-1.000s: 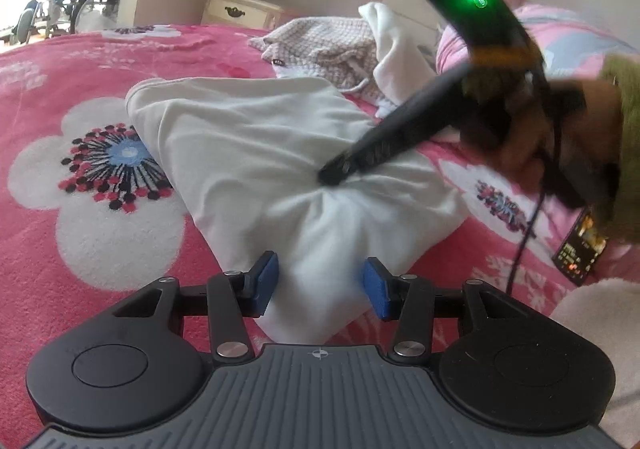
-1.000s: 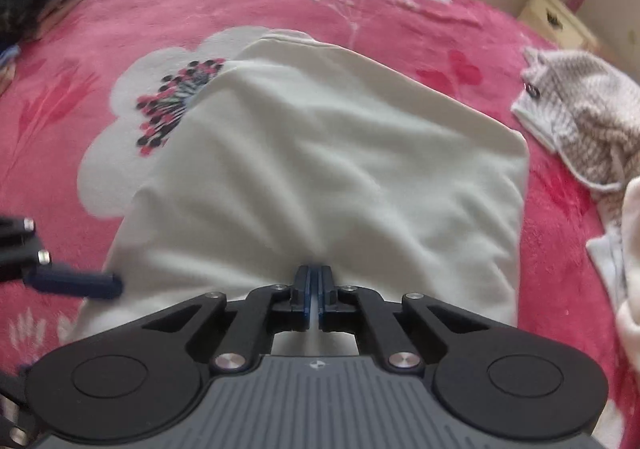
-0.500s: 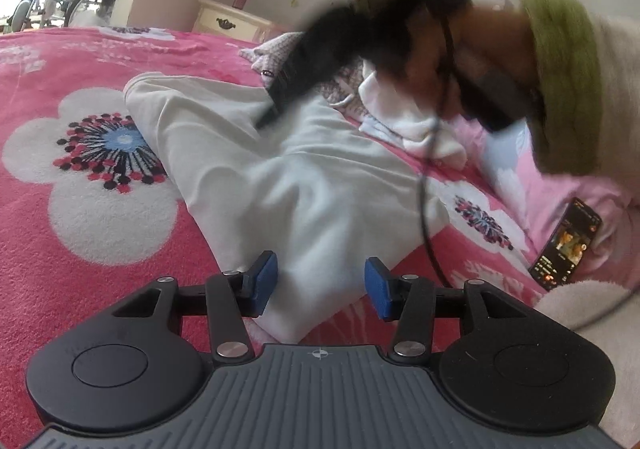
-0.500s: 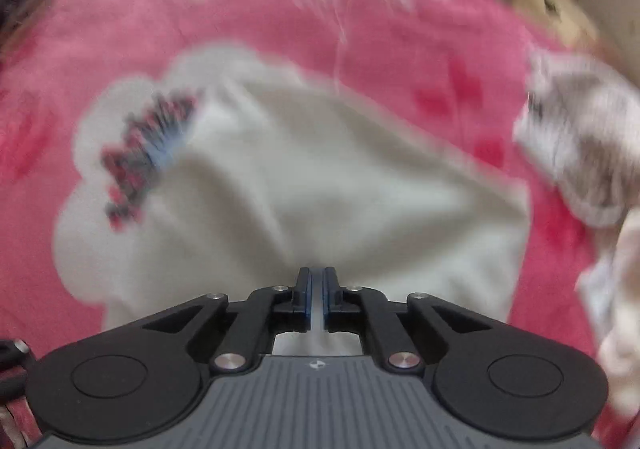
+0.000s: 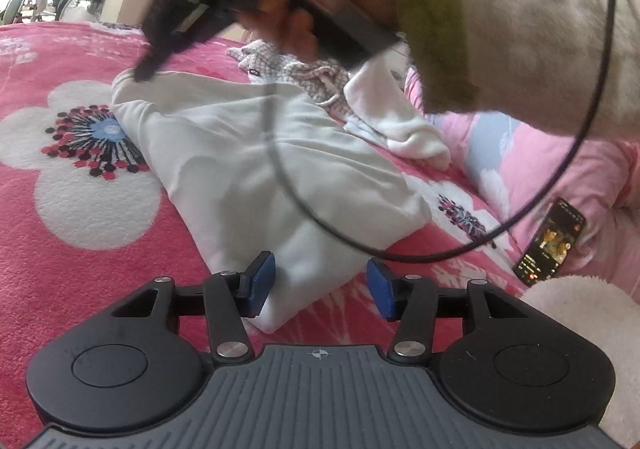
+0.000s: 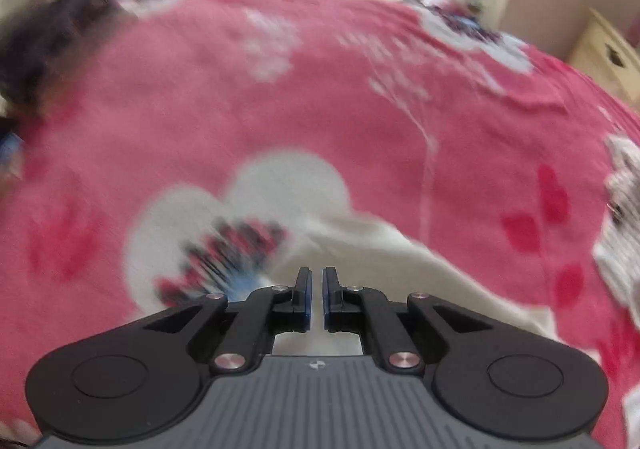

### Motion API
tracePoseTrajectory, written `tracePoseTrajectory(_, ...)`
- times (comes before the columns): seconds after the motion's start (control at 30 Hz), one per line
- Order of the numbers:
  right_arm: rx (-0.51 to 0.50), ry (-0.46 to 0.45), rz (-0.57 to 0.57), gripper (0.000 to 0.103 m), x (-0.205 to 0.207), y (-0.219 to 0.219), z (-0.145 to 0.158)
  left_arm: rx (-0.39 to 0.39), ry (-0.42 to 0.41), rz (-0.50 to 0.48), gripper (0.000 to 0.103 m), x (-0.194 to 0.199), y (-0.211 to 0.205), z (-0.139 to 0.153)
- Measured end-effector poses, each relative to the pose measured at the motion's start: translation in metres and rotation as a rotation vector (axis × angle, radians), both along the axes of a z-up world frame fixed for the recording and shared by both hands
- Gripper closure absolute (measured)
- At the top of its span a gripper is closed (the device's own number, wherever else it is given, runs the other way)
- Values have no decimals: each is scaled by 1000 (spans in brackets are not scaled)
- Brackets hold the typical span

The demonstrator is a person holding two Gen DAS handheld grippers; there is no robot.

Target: Fold clothes

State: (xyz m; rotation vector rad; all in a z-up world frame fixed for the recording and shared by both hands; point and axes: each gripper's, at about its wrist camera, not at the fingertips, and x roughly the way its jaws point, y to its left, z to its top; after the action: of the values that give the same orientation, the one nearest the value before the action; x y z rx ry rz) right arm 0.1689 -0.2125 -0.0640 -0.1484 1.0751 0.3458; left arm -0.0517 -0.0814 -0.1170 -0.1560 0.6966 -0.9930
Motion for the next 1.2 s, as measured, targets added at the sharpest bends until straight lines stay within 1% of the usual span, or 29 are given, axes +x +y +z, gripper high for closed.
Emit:
tracePoseTrajectory(0.03, 15, 10, -10, 98, 7, 0, -6, 5, -5, -4, 51, -1, -1, 0)
tracePoseTrajectory(0.07, 0, 31, -37, 98, 16, -1, -21, 10, -10, -7, 51, -2, -2, 0)
tracePoseTrajectory(0.1, -22, 55, -67, 101, 25, -2, -37, 13, -14, -9, 51, -2, -2, 0)
tracePoseTrajectory(0.13, 5, 66, -92, 103, 31, -7, -49, 14, -15, -10, 51, -3, -3, 0)
tracePoseTrajectory(0.2, 137, 60, -179, 103, 34, -28, -47, 17, -18, -10, 51, -4, -3, 0)
tracePoseTrajectory(0.23, 180, 48, -219, 102, 32, -38, -41, 20, -19, -9, 51, -4, -3, 1)
tracePoseTrajectory(0.27, 184, 22, -234, 101, 25, -48, -31, 23, -20, -8, 51, -5, -4, 1)
tracePoseTrajectory(0.33, 170, -34, -247, 96, 6, -69, -7, 28, -21, -5, 51, -6, -5, 2)
tracePoseTrajectory(0.4, 158, -73, -260, 96, -17, -96, 18, 34, -23, -3, 51, -6, -6, 2)
tracePoseTrajectory(0.47, 155, -87, -299, 96, -47, -129, 38, 41, -24, -2, 51, -7, -6, 3)
tracePoseTrajectory(0.53, 147, -63, -336, 95, -73, -156, 44, 56, -26, -5, 51, -8, -8, 5)
tracePoseTrajectory(0.57, 138, -47, -353, 95, -88, -167, 42, 64, -27, -7, 51, -8, -8, 5)
tracePoseTrajectory(0.67, 133, 22, -434, 95, -122, -193, 11, 96, -38, -15, 51, -9, -11, 7)
tracePoseTrajectory(0.7, 127, 50, -470, 95, -128, -200, -5, 106, -40, -18, 51, -10, -13, 9)
tracePoseTrajectory(0.8, 107, 52, -566, 97, -140, -215, -49, 138, -45, -21, 51, -11, -16, 13)
tracePoseTrajectory(0.87, 125, 17, -602, 97, -147, -219, -41, 164, -53, -21, 51, -12, -18, 17)
tracePoseTrajectory(0.93, 149, -21, -634, 93, -154, -221, -27, 183, -61, -8, 51, -12, -15, 24)
tracePoseTrajectory(1.0, 157, -85, -625, 93, -172, -218, -1, 185, -64, 10, 51, -11, -9, 34)
tracePoseTrajectory(1.07, 181, -117, -595, 93, -195, -213, 21, 184, -71, 21, 51, -8, -4, 42)
tracePoseTrajectory(1.13, 172, -109, -554, 93, -211, -204, 29, 189, -83, 13, 51, -3, -8, 48)
tracePoseTrajectory(1.17, 162, -93, -534, 93, -218, -198, 27, 196, -90, 7, 51, 0, -13, 50)
tracePoseTrajectory(1.2, 146, -66, -517, 93, -221, -192, 20, 210, -92, -2, 51, 3, -21, 51)
